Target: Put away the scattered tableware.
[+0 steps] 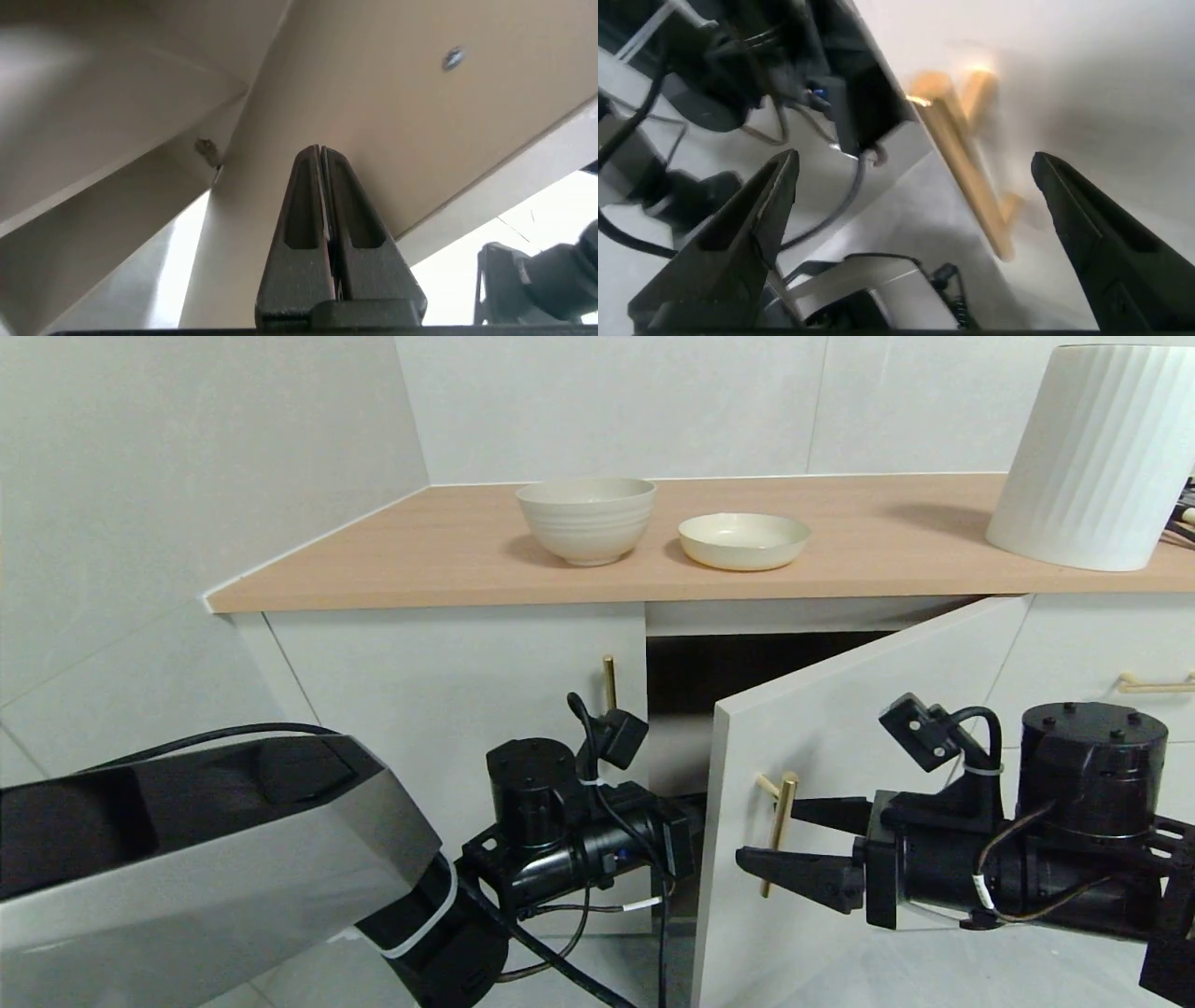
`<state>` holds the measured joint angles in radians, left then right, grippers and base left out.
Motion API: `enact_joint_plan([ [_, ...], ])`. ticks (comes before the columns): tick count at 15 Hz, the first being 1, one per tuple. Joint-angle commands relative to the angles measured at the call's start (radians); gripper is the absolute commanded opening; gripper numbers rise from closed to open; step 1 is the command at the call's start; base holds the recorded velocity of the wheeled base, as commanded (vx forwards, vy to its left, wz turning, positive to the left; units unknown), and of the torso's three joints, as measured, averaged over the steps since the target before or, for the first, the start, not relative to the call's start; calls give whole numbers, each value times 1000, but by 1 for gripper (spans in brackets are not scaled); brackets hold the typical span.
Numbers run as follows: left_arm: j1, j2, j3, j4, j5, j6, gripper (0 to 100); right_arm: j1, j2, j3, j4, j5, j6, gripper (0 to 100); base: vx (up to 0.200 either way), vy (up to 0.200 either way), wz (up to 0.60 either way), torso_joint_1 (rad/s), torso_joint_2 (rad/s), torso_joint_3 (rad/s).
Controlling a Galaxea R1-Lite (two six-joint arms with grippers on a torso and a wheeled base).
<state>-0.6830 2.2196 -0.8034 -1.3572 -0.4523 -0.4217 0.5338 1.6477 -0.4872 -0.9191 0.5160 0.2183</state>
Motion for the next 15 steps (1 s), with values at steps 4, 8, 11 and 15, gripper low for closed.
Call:
enact_joint_plan([
  [4,-1,-15,0,0,1,0,0,-121,-195,30,204,-5,-27,100,0,0,0,0,0,0],
  [8,-1,-37,20,1,1,1,0,-155,-396,52,485,-79,-102,100,0,0,0,0,0,0],
  [11,-10,-31,16,3,0,9,0,-155,-463,81,560,-80,-100,100,0,0,0,0,0,0],
  [15,-18,-26,-3,18,0,9,0,-155,-477,102,563,-82,-100,100,-50,0,0,1,-1,2],
])
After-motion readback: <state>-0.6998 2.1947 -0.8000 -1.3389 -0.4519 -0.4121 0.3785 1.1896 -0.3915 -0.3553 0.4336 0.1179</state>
